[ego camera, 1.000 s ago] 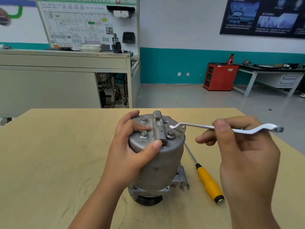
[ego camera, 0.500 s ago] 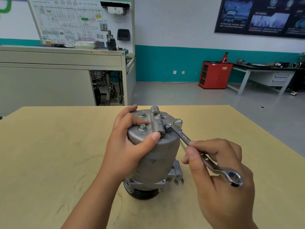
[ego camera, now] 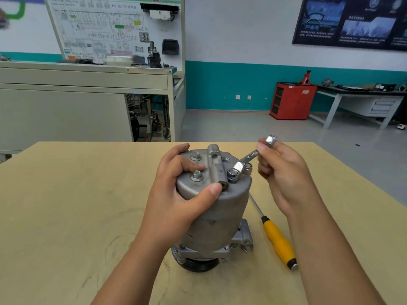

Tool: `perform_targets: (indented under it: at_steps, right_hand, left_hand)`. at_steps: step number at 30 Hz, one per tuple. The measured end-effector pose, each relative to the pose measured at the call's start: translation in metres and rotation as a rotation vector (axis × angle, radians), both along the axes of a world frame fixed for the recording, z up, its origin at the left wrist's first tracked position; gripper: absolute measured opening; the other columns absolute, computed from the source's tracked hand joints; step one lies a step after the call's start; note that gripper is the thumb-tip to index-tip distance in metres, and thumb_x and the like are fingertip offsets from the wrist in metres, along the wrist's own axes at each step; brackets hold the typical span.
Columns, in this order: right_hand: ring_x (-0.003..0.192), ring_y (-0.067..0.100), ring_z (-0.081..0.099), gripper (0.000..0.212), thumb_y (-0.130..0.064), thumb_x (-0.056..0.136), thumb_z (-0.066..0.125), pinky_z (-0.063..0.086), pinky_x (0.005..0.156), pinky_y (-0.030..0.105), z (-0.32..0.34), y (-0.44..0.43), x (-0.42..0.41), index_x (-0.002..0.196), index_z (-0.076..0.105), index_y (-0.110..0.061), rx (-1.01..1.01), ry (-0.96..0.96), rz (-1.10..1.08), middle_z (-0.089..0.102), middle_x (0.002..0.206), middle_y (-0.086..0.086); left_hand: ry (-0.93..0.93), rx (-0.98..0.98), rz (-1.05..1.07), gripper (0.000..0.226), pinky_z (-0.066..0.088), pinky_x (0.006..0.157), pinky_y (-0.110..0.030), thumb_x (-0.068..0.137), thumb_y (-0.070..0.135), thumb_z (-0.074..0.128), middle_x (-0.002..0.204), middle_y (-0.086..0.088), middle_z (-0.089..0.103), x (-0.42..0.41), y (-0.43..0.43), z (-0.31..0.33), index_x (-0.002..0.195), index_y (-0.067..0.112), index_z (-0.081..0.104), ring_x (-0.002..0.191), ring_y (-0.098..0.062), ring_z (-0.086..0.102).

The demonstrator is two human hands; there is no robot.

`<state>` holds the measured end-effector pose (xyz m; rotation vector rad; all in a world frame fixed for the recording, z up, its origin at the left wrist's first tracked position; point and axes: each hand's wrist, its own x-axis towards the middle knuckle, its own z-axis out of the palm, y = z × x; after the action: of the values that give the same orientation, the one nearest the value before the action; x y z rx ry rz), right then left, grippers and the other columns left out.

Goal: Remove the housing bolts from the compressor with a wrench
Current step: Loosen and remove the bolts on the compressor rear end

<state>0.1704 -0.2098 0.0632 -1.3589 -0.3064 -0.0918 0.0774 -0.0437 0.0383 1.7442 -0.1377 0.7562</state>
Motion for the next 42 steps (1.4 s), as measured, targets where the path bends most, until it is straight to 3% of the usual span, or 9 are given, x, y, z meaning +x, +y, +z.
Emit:
perform_targets:
  at_steps: [4, 9, 13, 17, 21, 29, 33, 38, 42]
  right_hand:
    - [0.058, 0.009, 0.031, 0.004, -0.012, 0.089, 0.060, 0.029, 0.059, 0.025, 0.017, 0.027, 0.018, 0.087, 0.063, -0.012, -0.179, 0.051, 0.076, 0.039, 0.050, -0.012]
    - [0.045, 0.007, 0.043, 0.030, -0.022, 0.083, 0.068, 0.034, 0.053, 0.025, 0.038, 0.050, 0.027, 0.055, 0.059, -0.016, -0.561, -0.063, 0.195, 0.048, 0.047, -0.007]
    - [0.044, 0.008, 0.039, 0.037, -0.023, 0.085, 0.067, 0.032, 0.053, 0.026, 0.046, 0.057, 0.032, 0.051, 0.051, -0.019, -0.626, -0.114, 0.258, 0.045, 0.044, -0.008]
    - [0.039, 0.006, 0.036, 0.031, -0.016, 0.091, 0.059, 0.033, 0.046, 0.017, 0.043, 0.051, 0.035, 0.062, 0.050, -0.011, -0.426, -0.104, 0.258, 0.042, 0.041, -0.007]
    - [0.036, 0.006, 0.034, 0.027, -0.010, 0.093, 0.055, 0.030, 0.039, 0.016, 0.036, 0.043, 0.038, 0.067, 0.048, -0.008, -0.101, 0.121, 0.253, 0.041, 0.041, -0.003]
    - [0.035, 0.006, 0.029, 0.030, -0.015, 0.099, 0.042, 0.023, 0.047, 0.019, 0.034, 0.025, 0.039, 0.069, 0.039, -0.016, 0.356, 0.362, 0.232, 0.036, 0.039, -0.007]
    - [0.039, 0.006, 0.034, 0.027, -0.020, 0.096, 0.053, 0.027, 0.045, 0.019, 0.045, 0.009, 0.034, 0.072, 0.042, -0.017, 0.255, 0.243, 0.038, 0.046, 0.042, -0.005]
    - [0.045, 0.005, 0.048, 0.019, -0.029, 0.089, 0.059, 0.040, 0.045, 0.016, 0.037, -0.003, -0.005, 0.078, 0.055, -0.014, 0.279, 0.126, 0.086, 0.058, 0.052, -0.003]
    - [0.056, 0.012, 0.061, 0.022, -0.037, 0.077, 0.062, 0.049, 0.054, 0.018, 0.018, -0.010, -0.047, 0.076, 0.058, -0.016, 0.222, -0.199, -0.136, 0.067, 0.059, 0.000]
  left_hand:
    - [0.003, 0.001, 0.004, 0.041, 0.035, 0.091, -0.005, 0.056, 0.053, 0.065, 0.134, 0.014, 0.046, -0.001, 0.002, 0.000, 0.084, 0.024, 0.060, 0.122, 0.008, 0.045]
    - [-0.010, 0.003, 0.006, 0.042, 0.035, 0.094, -0.008, 0.057, 0.052, 0.066, 0.134, 0.011, 0.047, -0.002, 0.002, 0.000, 0.085, 0.022, 0.061, 0.123, 0.006, 0.045]
    - [-0.003, 0.018, 0.006, 0.043, 0.034, 0.095, -0.007, 0.057, 0.053, 0.066, 0.133, 0.013, 0.046, -0.001, 0.002, 0.000, 0.086, 0.022, 0.060, 0.125, 0.005, 0.044]
    - [-0.001, 0.019, 0.006, 0.042, 0.034, 0.093, -0.006, 0.057, 0.054, 0.065, 0.133, 0.015, 0.046, -0.001, 0.003, -0.001, 0.085, 0.022, 0.060, 0.126, 0.006, 0.043]
    - [0.008, 0.023, 0.006, 0.041, 0.033, 0.091, -0.004, 0.057, 0.054, 0.065, 0.133, 0.015, 0.045, -0.001, 0.001, 0.000, 0.084, 0.024, 0.060, 0.125, 0.008, 0.042]
    - [0.017, 0.042, 0.013, 0.041, 0.031, 0.091, -0.002, 0.057, 0.055, 0.064, 0.132, 0.017, 0.044, 0.002, -0.003, 0.002, 0.084, 0.024, 0.059, 0.125, 0.008, 0.041]
    - [0.010, 0.033, 0.021, 0.041, 0.032, 0.089, -0.002, 0.057, 0.055, 0.065, 0.133, 0.017, 0.044, -0.001, 0.000, 0.000, 0.084, 0.025, 0.059, 0.124, 0.008, 0.042]
    - [0.001, 0.015, 0.019, 0.039, 0.031, 0.089, -0.002, 0.057, 0.053, 0.065, 0.132, 0.016, 0.045, 0.000, -0.001, -0.001, 0.083, 0.025, 0.059, 0.125, 0.006, 0.043]
    - [0.000, 0.020, 0.020, 0.038, 0.031, 0.088, -0.001, 0.057, 0.053, 0.065, 0.131, 0.017, 0.046, 0.002, -0.003, 0.000, 0.082, 0.026, 0.059, 0.123, 0.009, 0.043]
